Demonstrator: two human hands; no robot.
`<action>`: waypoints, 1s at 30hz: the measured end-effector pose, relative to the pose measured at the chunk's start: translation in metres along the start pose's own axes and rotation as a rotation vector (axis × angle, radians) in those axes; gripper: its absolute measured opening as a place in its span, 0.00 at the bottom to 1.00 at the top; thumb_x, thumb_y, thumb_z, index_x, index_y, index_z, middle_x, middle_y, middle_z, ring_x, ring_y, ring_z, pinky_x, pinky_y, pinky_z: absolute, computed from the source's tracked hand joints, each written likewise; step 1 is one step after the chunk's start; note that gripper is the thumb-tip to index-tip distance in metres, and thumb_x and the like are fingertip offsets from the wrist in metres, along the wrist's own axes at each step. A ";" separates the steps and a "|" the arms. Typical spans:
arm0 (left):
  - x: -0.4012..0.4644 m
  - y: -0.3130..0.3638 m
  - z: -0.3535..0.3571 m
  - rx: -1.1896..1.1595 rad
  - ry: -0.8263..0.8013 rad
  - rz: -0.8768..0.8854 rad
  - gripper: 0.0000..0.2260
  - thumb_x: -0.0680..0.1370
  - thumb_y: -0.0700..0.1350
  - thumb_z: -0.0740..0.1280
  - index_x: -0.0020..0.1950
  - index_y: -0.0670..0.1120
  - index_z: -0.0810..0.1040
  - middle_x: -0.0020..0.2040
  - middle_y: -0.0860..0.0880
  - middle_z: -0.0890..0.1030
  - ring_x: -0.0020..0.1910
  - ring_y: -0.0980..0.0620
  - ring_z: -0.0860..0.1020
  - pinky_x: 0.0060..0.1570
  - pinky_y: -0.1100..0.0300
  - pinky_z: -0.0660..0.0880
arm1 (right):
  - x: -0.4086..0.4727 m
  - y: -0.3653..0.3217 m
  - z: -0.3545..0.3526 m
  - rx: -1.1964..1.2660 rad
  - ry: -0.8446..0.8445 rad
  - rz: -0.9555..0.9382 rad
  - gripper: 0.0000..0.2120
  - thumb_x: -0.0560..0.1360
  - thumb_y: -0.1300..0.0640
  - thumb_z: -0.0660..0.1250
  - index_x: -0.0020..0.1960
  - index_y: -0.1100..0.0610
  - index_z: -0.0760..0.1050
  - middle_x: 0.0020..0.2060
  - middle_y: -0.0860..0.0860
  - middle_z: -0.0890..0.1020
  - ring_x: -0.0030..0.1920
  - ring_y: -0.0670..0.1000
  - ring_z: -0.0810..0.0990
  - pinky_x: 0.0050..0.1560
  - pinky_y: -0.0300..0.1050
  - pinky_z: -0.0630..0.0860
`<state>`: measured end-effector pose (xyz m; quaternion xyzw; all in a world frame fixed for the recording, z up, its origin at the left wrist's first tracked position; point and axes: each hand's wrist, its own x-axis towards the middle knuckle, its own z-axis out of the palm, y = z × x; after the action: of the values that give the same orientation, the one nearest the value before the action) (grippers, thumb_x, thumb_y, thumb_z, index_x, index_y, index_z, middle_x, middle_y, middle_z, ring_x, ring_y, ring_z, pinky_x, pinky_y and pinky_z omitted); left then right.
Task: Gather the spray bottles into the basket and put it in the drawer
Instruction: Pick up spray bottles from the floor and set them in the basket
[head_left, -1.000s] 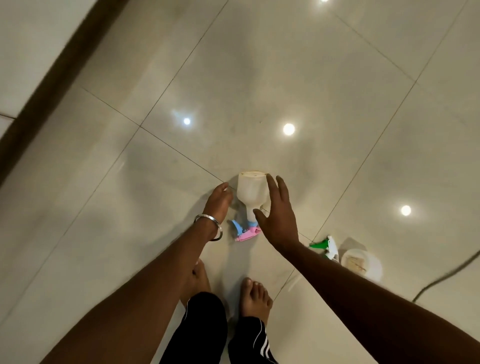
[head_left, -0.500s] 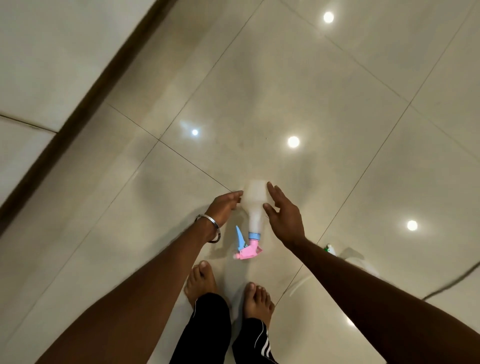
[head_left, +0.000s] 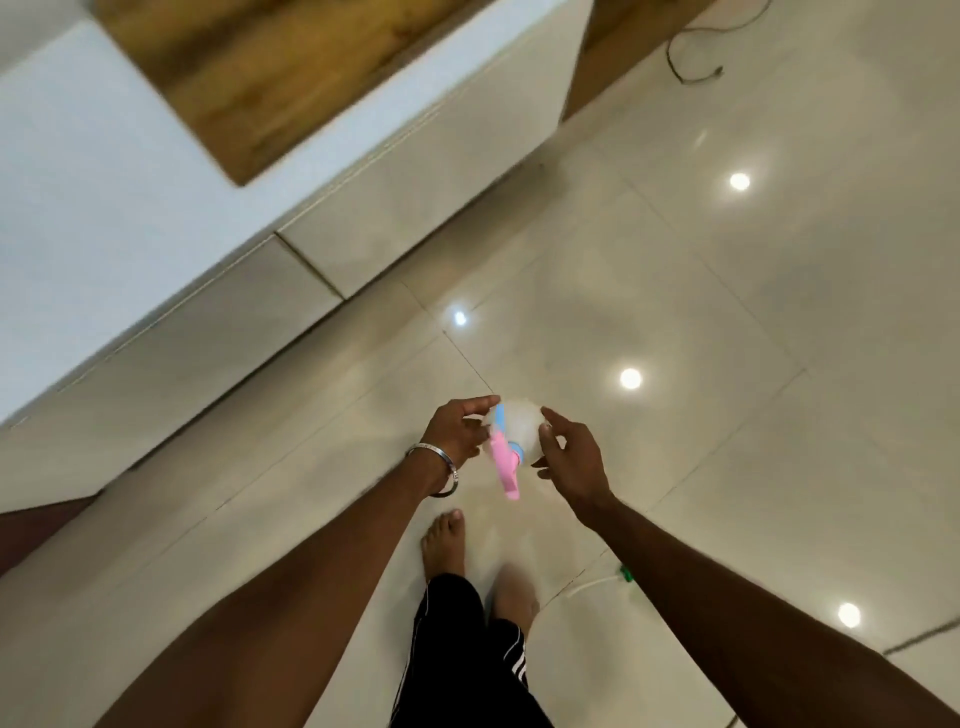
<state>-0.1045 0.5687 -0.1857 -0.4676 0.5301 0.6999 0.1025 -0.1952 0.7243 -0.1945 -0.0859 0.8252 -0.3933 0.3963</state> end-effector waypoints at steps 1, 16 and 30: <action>-0.015 0.009 -0.008 -0.040 0.019 -0.004 0.19 0.76 0.29 0.60 0.63 0.42 0.77 0.51 0.41 0.77 0.48 0.44 0.74 0.55 0.44 0.75 | -0.010 -0.016 0.001 0.019 -0.031 -0.025 0.18 0.82 0.51 0.60 0.69 0.57 0.75 0.53 0.57 0.82 0.40 0.58 0.85 0.39 0.55 0.84; -0.225 0.110 -0.179 -0.230 0.336 0.140 0.15 0.78 0.36 0.64 0.64 0.43 0.77 0.53 0.46 0.79 0.50 0.51 0.75 0.39 0.64 0.73 | -0.137 -0.265 0.074 -0.087 -0.318 -0.262 0.17 0.83 0.51 0.57 0.41 0.51 0.80 0.37 0.61 0.84 0.32 0.53 0.85 0.34 0.41 0.81; -0.363 0.172 -0.362 -0.477 0.762 0.271 0.15 0.77 0.37 0.66 0.63 0.42 0.78 0.61 0.44 0.80 0.51 0.52 0.76 0.40 0.65 0.73 | -0.213 -0.475 0.223 -0.092 -0.482 -0.348 0.17 0.82 0.49 0.58 0.41 0.55 0.78 0.36 0.54 0.83 0.30 0.56 0.85 0.34 0.46 0.83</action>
<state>0.1796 0.3213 0.2024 -0.6282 0.4105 0.5878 -0.3022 0.0280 0.3703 0.1867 -0.3347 0.6972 -0.3859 0.5030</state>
